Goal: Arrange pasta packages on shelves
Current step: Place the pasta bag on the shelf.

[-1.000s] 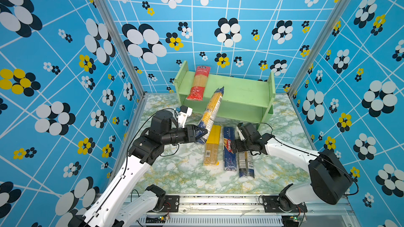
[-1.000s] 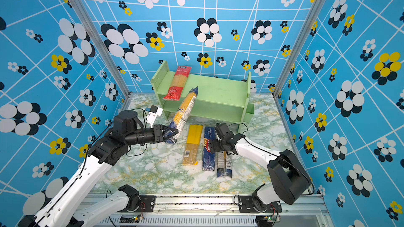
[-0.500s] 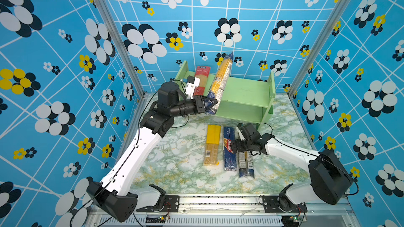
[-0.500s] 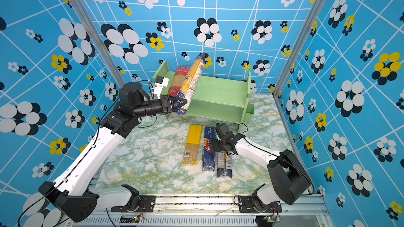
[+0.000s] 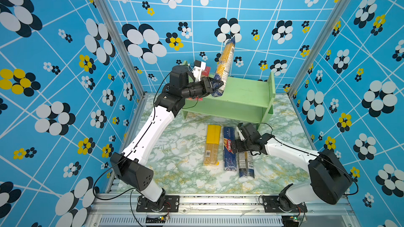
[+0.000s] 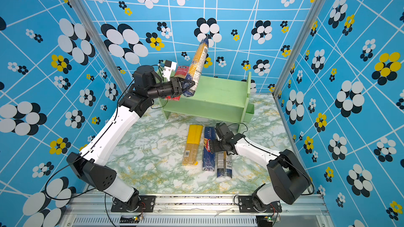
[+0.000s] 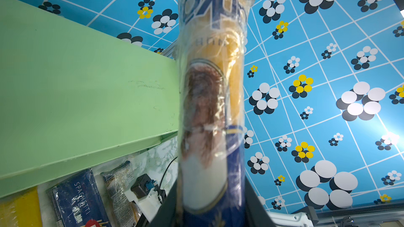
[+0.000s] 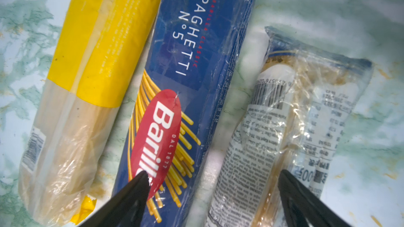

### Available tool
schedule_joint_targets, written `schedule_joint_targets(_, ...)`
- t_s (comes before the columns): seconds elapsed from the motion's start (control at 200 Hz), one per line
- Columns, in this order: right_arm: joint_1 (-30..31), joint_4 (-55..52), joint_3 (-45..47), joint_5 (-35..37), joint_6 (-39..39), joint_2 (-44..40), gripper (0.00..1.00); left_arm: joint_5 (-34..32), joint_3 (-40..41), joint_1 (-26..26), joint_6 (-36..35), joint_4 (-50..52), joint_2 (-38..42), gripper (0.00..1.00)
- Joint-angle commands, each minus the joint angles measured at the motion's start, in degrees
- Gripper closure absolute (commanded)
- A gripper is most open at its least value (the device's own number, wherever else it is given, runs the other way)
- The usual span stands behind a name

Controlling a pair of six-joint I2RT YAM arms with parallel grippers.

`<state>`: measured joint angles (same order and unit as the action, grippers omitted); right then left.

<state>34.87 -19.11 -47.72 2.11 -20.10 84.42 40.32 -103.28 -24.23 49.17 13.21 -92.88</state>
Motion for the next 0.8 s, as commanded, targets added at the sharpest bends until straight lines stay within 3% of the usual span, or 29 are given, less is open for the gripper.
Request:
schedule_joint_targets(0.0,0.50,-1.41,-0.31,0.55,0.85,0.92,0.06,0.50,-5.25,0.45,-0.13,-11.31,-0.33,1.00)
schedule_joint_targets(0.385,0.55,-1.14,-0.34,0.42,0.76,1.23,0.06,0.53,-9.77,-0.20,-1.29,-8.79,-7.81,1.00)
schedule_joint_targets(0.565,0.55,-1.14,0.32,0.74,0.63,0.69,0.07,-4.86,-12.80,-1.17,-8.00,0.19,-8.80,1.00)
schedule_joint_targets(0.795,0.55,-1.19,0.62,1.14,0.55,0.24,0.07,-10.85,-13.22,-1.31,-10.86,4.93,-9.40,1.00)
